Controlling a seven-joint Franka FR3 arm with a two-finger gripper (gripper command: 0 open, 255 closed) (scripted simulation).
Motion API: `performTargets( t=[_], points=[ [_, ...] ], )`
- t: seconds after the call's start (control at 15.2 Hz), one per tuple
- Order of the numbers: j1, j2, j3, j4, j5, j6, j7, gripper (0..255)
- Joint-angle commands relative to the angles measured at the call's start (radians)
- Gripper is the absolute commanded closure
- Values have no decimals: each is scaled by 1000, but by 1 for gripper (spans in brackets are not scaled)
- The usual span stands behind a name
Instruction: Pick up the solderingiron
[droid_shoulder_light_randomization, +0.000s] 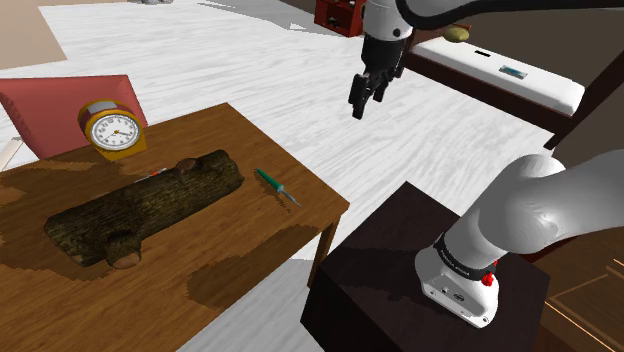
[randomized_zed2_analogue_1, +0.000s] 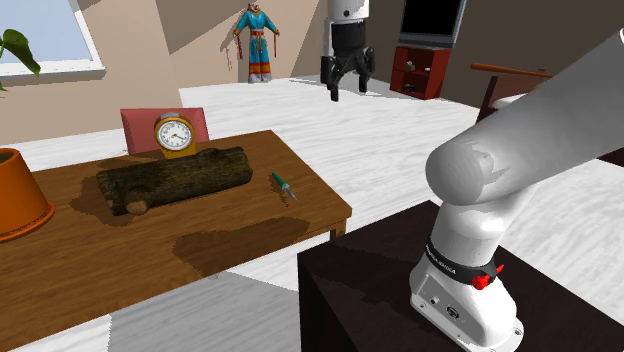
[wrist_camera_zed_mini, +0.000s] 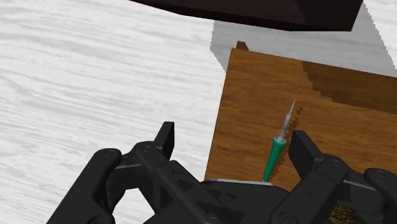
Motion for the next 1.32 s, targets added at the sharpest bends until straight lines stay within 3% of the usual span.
performTargets(
  t=[0.0,0.66,1.25],
  points=[
    [3,54,26,-10,10,60,38,0],
    [-4,390,130,15,-9,336,218,0],
    [8,754,171,158,-131,511,414,0]
  ],
)
